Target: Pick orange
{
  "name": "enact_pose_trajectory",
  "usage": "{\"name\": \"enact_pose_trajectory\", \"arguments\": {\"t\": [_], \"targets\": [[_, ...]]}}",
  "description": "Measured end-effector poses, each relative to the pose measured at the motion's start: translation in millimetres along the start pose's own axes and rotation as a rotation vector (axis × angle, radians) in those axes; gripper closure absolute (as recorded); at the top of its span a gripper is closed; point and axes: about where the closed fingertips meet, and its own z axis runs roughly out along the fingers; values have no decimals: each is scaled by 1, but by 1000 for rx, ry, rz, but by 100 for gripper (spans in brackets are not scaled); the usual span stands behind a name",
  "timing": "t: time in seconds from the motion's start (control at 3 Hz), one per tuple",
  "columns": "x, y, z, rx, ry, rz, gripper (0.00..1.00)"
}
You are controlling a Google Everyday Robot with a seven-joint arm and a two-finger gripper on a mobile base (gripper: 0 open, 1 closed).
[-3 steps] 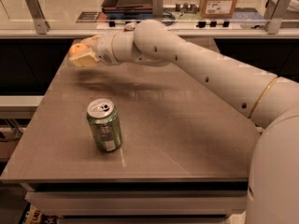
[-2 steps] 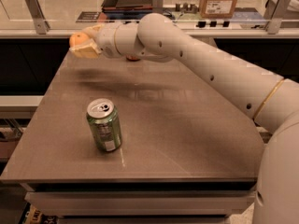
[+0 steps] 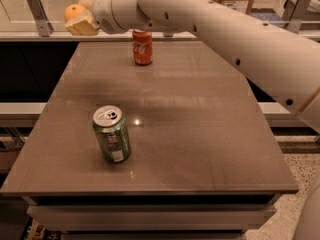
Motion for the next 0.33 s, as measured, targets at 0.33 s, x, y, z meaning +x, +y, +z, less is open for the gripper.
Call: {"name": "enact_pose_trajectory", "arguments": {"t": [0.33], "targets": [[-2,-1,-2,3,1,-2,100]]}}
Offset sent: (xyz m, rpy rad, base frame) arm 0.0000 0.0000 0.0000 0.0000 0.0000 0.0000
